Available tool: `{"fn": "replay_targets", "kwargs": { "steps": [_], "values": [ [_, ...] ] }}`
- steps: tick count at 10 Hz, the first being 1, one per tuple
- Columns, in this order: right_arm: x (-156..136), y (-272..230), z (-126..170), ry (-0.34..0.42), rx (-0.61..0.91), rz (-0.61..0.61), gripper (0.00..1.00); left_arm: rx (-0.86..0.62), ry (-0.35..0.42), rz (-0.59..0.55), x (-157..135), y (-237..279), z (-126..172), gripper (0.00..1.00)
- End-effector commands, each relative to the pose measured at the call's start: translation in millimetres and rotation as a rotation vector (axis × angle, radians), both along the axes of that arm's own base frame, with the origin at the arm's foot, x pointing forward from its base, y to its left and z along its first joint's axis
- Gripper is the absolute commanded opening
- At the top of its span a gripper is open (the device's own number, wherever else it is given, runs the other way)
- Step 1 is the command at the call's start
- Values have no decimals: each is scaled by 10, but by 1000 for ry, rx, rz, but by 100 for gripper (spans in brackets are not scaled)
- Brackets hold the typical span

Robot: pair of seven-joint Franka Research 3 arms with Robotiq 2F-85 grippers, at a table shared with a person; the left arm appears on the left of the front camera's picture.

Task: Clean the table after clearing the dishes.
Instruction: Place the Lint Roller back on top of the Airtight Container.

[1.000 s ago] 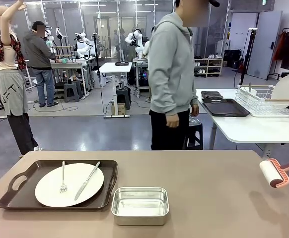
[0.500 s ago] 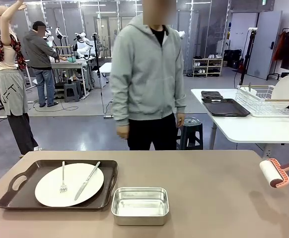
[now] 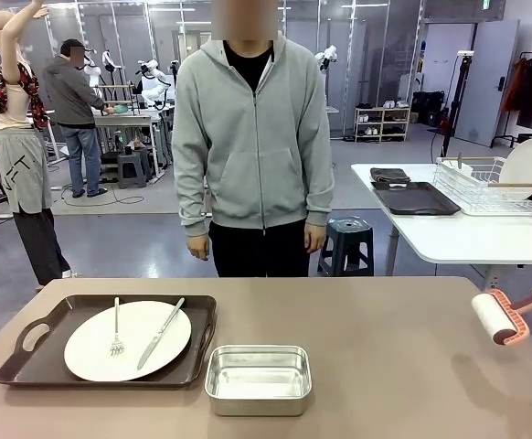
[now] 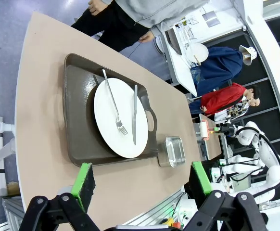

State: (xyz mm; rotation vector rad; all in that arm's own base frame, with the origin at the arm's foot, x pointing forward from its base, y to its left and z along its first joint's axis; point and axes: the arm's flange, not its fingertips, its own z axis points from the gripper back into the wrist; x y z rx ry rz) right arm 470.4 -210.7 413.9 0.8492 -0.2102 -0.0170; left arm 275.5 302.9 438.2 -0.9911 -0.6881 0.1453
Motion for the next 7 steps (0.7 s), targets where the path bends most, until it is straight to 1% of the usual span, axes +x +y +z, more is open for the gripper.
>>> {"fn": "replay_targets", "kwargs": {
  "steps": [1,3,4,5,7],
  "values": [
    [40,800,459,-92,-74,257,21,0,-1,0,-22,14,21,100],
    [137,1609,766,-127,-223,456,21,0,-1,0,-22,14,21,100],
    [215,2159,909,-149,-341,583,21,0,-1,0,-22,14,21,100],
    [285,2691,1013,-173,-472,678,21,0,-1,0,-22,14,21,100],
    [317,3731,1154,-225,-674,889,21,0,-1,0,-22,14,21,100]
  ]
}}
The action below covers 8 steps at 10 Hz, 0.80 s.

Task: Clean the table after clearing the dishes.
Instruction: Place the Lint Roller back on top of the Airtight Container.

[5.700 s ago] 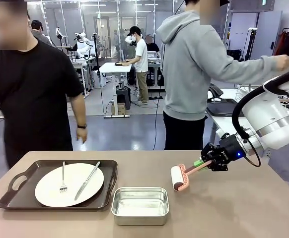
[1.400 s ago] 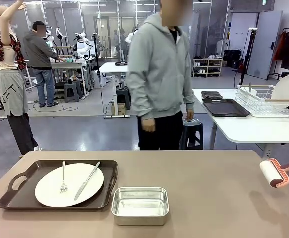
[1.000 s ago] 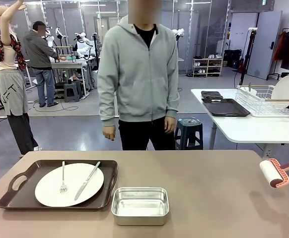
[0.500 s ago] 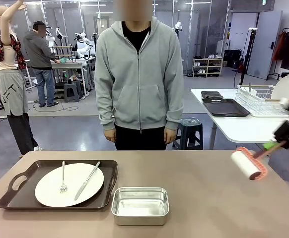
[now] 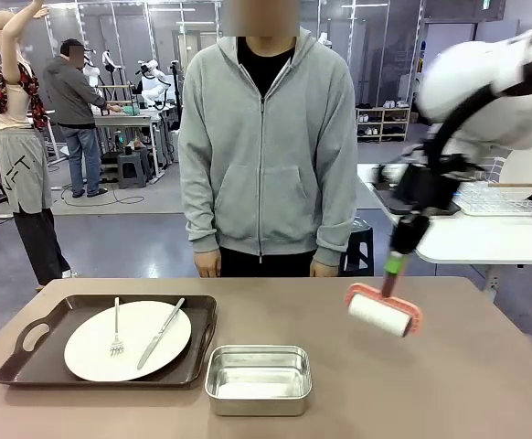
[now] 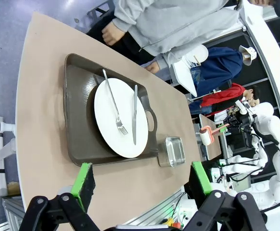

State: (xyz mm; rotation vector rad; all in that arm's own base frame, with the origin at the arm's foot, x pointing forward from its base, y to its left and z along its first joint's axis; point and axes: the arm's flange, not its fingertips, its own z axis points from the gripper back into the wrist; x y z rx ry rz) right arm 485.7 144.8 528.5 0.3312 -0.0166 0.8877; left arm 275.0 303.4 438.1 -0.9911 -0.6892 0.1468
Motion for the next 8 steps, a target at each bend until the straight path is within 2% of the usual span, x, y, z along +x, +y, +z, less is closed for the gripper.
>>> {"fn": "replay_targets", "kwargs": {
  "steps": [1,3,5,6,8],
  "values": [
    [146,668,91,-86,-184,160,21,1,-1,-2,-16,9,22,100],
    [63,1363,229,-88,-231,298,21,1,-1,-2,-16,9,22,100],
    [-200,1851,153,-20,-217,422,21,1,-1,-2,-16,9,22,100],
    [-358,2022,131,-13,-205,432,21,1,-1,-2,-16,9,22,100],
    [-503,2083,215,-103,-121,341,21,1,-1,-2,-16,9,22,100]
  ]
}}
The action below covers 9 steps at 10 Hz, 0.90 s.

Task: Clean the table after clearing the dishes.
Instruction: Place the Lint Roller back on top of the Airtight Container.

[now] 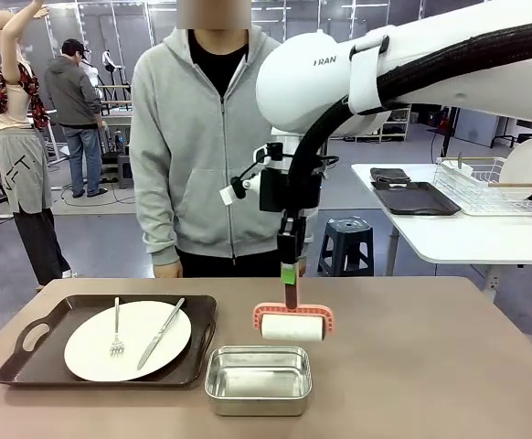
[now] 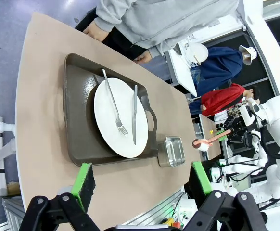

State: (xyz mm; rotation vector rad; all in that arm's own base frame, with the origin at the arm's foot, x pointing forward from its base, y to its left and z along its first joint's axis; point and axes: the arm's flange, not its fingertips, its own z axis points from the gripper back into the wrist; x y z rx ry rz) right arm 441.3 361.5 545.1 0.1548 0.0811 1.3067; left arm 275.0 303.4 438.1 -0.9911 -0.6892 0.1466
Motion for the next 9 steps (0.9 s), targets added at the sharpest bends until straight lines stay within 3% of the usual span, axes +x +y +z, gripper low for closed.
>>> {"fn": "replay_targets", "kwargs": {
  "steps": [1,2,8,9],
  "values": [
    [-50,-272,79,-162,90,-165,21,1,-1,-2,-17,9,22,100],
    [0,0,0,0,0,0,21,1,-1,-2,-17,9,22,100],
    [2,-13,-71,8,7,-24,21,1,-1,-2,-17,9,22,100],
    [-14,159,-98,-60,11,39,21,1,-1,-2,-17,9,22,100]
  ]
}}
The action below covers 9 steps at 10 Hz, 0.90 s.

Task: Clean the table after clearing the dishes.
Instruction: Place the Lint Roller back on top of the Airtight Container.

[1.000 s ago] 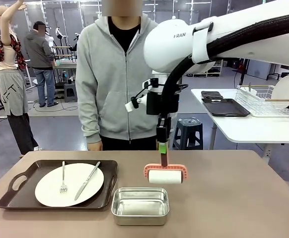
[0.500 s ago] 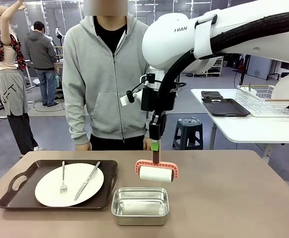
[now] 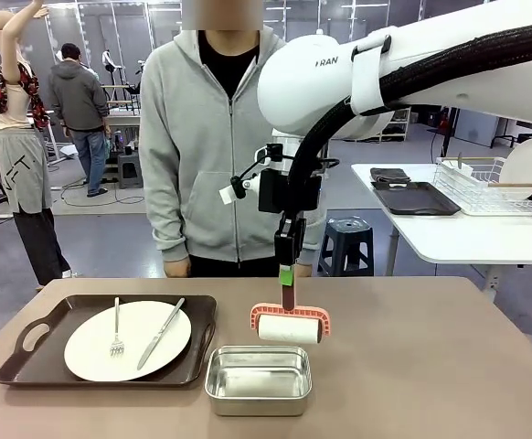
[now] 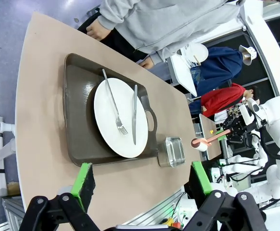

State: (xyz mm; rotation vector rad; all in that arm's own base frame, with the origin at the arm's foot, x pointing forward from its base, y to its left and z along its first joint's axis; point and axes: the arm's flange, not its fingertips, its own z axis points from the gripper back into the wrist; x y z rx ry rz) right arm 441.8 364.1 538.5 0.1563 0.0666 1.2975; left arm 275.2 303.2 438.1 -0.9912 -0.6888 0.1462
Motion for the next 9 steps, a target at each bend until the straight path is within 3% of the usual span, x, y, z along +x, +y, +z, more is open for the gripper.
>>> {"fn": "replay_targets", "kwargs": {
  "steps": [1,3,8,9],
  "values": [
    [-54,241,-98,-49,-22,74,21,1,-1,-2,-18,10,22,100],
    [-104,362,-282,-76,20,106,21,1,-1,-2,-18,10,22,100],
    [89,574,-672,-99,-37,195,21,1,-1,-2,-18,10,22,100],
    [141,559,-710,-92,24,203,21,1,-1,-2,-18,10,22,100]
  ]
}}
